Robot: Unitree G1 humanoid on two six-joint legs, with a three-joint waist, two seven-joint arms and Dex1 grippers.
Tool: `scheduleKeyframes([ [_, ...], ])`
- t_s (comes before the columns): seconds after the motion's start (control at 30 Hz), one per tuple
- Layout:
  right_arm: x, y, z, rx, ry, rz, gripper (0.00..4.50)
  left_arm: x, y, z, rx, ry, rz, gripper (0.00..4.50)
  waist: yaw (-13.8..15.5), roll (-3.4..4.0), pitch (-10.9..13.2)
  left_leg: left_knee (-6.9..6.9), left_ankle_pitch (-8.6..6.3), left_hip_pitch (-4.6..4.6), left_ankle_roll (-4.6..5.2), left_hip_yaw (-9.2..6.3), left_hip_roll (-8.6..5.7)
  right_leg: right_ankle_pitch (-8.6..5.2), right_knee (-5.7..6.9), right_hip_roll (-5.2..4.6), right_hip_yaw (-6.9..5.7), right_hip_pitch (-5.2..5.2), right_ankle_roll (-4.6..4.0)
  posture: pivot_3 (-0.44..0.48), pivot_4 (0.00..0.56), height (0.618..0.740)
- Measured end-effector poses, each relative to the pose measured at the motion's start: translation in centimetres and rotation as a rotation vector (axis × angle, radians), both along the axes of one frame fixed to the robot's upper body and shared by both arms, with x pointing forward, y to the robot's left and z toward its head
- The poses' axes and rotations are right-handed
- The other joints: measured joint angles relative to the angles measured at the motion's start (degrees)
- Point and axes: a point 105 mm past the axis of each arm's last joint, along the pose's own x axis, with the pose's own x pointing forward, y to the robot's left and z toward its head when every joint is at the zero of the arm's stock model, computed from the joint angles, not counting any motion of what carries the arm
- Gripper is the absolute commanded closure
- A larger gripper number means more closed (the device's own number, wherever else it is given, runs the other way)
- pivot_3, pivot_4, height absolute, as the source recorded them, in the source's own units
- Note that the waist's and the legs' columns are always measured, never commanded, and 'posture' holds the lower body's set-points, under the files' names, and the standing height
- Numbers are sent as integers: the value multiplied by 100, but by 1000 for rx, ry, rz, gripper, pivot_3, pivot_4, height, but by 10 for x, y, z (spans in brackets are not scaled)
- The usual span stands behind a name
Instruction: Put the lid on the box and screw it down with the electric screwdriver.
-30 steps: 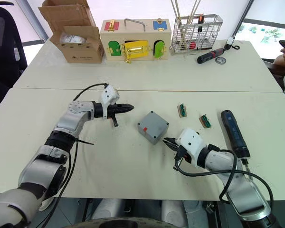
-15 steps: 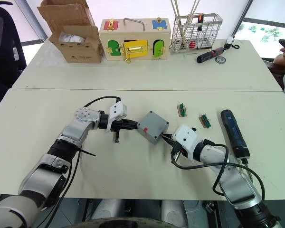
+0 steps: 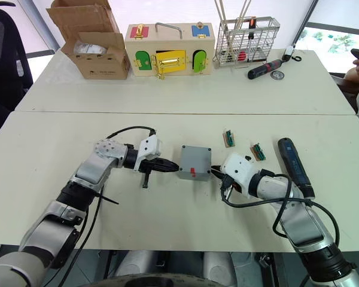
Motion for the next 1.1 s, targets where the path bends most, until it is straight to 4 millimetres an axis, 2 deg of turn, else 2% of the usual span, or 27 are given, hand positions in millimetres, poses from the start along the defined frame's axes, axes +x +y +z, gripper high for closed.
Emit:
scheduleKeyframes([
  [0.1,-1,-3,2,-3,3,3,4327,2,0,2,-3,-17,17,4500,1,0,0,0,0,-1,0,0,0,0,0,0,0,0,0,0,150,740],
  [0.2,0,-19,12,13,-7,-59,4327,8,9,11,-20,-30,74,4500,-3,0,0,0,0,-1,0,0,0,0,1,-1,1,-3,0,0,150,740],
  [0.3,-2,-37,26,75,-6,-158,4327,16,32,35,-85,-37,186,4500,-8,0,0,-2,0,-3,0,-3,3,0,2,-1,1,-6,0,0,150,740],
  [0.4,-10,-45,40,213,1,-258,4327,12,41,65,-173,-37,231,4500,-4,1,-1,-3,0,-6,0,-8,3,0,2,-8,2,-5,0,0,150,740],
  [0.5,-18,-50,53,382,-17,-360,3440,-8,45,84,-181,-52,211,4500,-1,7,-4,-4,0,-5,-1,-11,1,0,0,-20,5,-2,0,0,150,740],
  [0.67,-27,-74,61,474,-108,-559,1072,-35,37,83,-157,-47,161,4500,16,9,-4,-3,2,-4,-4,-12,-2,1,0,-22,5,1,-1,0,150,740],
  [0.77,-31,-90,58,489,-117,-670,292,-46,21,87,-170,-66,112,4500,9,11,-5,-3,2,0,-4,-12,-5,0,1,-20,6,6,-1,0,150,740],
  [0.8,-33,-92,55,492,-106,-691,112,-50,16,88,-180,-67,93,4500,2,11,-5,-3,2,0,-4,-12,-5,1,1,-19,6,5,-1,0,150,740],
  [0.93,-36,-99,48,505,-63,-748,112,-60,4,80,-178,-45,47,4500,-17,20,-8,-7,2,2,-4,-12,-3,0,2,-17,6,5,-1,0,150,740],
  [1.1,-27,-99,38,522,-22,-763,112,-67,-2,77,-179,-28,17,4500,-3,24,-9,-5,2,4,-4,-11,-4,0,1,-11,5,9,-1,0,150,740],
])
